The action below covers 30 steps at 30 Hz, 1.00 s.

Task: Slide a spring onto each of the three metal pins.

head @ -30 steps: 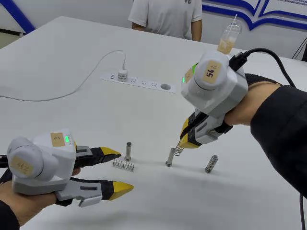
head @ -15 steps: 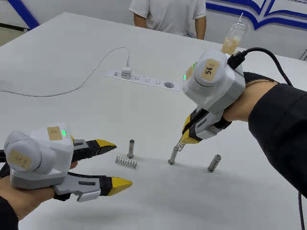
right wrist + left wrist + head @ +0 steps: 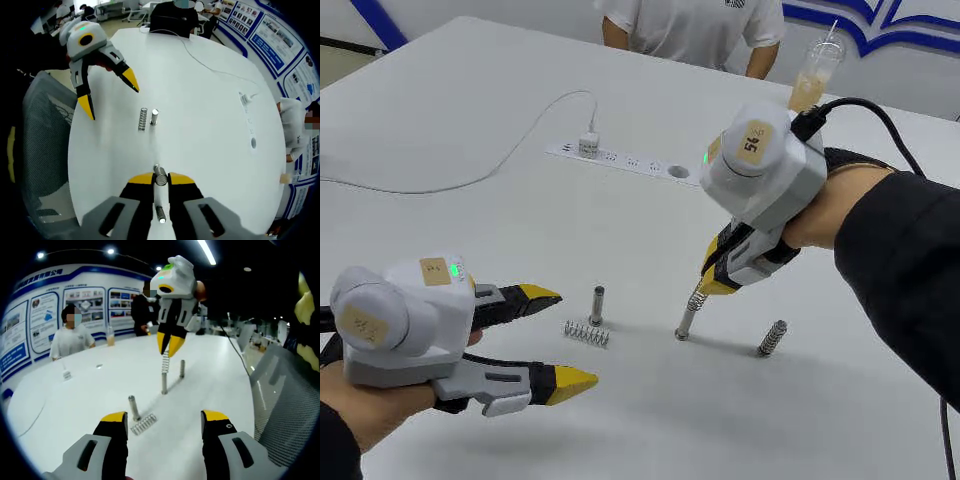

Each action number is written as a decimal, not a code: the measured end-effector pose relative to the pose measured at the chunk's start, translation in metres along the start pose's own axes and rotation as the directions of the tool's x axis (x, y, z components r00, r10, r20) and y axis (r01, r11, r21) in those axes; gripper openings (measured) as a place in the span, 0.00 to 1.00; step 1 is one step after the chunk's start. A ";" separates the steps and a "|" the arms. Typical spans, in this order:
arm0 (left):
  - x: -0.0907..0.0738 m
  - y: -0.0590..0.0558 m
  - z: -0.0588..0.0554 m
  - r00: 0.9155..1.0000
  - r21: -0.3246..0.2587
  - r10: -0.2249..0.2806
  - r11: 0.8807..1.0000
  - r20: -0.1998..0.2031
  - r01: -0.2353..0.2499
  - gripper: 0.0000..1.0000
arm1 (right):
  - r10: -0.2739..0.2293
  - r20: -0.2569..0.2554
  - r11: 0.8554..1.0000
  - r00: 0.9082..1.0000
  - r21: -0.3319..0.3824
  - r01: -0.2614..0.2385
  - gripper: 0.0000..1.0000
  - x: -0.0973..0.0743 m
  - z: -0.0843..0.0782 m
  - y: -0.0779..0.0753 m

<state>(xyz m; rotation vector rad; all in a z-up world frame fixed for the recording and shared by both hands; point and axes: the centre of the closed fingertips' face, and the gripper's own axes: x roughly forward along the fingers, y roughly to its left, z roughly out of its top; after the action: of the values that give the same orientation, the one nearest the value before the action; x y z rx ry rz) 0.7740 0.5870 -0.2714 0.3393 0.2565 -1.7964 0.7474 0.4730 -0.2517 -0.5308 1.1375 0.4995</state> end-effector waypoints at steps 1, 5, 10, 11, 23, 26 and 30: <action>0.000 0.000 0.000 1.000 -0.001 0.000 1.000 0.000 0.000 0.60 | 0.004 -0.003 1.000 1.000 0.002 -0.004 0.11 0.001 0.000 0.001; 0.000 0.001 -0.002 1.000 -0.004 0.002 1.000 -0.001 -0.002 0.60 | 0.008 -0.011 1.000 1.000 0.000 -0.008 0.11 0.004 -0.001 0.001; -0.001 0.002 -0.002 1.000 -0.005 0.004 1.000 0.000 -0.004 0.60 | 0.017 -0.026 1.000 1.000 -0.002 -0.018 0.11 0.012 -0.002 0.001; 0.000 0.002 -0.002 1.000 -0.006 0.003 1.000 0.001 -0.003 0.60 | 0.019 -0.029 1.000 0.999 -0.004 -0.019 0.11 0.013 -0.002 0.001; 0.002 0.000 -0.003 1.000 -0.007 -0.001 1.000 0.001 0.001 0.59 | 0.039 -0.061 0.999 0.997 0.009 -0.039 0.12 0.033 -0.008 0.002; 0.002 -0.001 -0.003 1.000 -0.011 -0.001 1.000 0.002 0.001 0.59 | 0.046 -0.067 0.999 0.997 0.015 -0.045 0.12 0.039 -0.011 0.003; 0.002 0.000 -0.005 1.000 -0.012 -0.002 1.000 0.000 0.002 0.59 | 0.049 -0.072 0.999 0.996 0.023 -0.047 0.12 0.045 -0.014 0.002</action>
<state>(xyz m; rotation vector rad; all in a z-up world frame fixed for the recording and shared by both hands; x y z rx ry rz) 0.7734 0.5864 -0.2766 0.3305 0.2680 -1.7956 0.7517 0.4707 -0.2986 -0.5076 1.2260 0.5123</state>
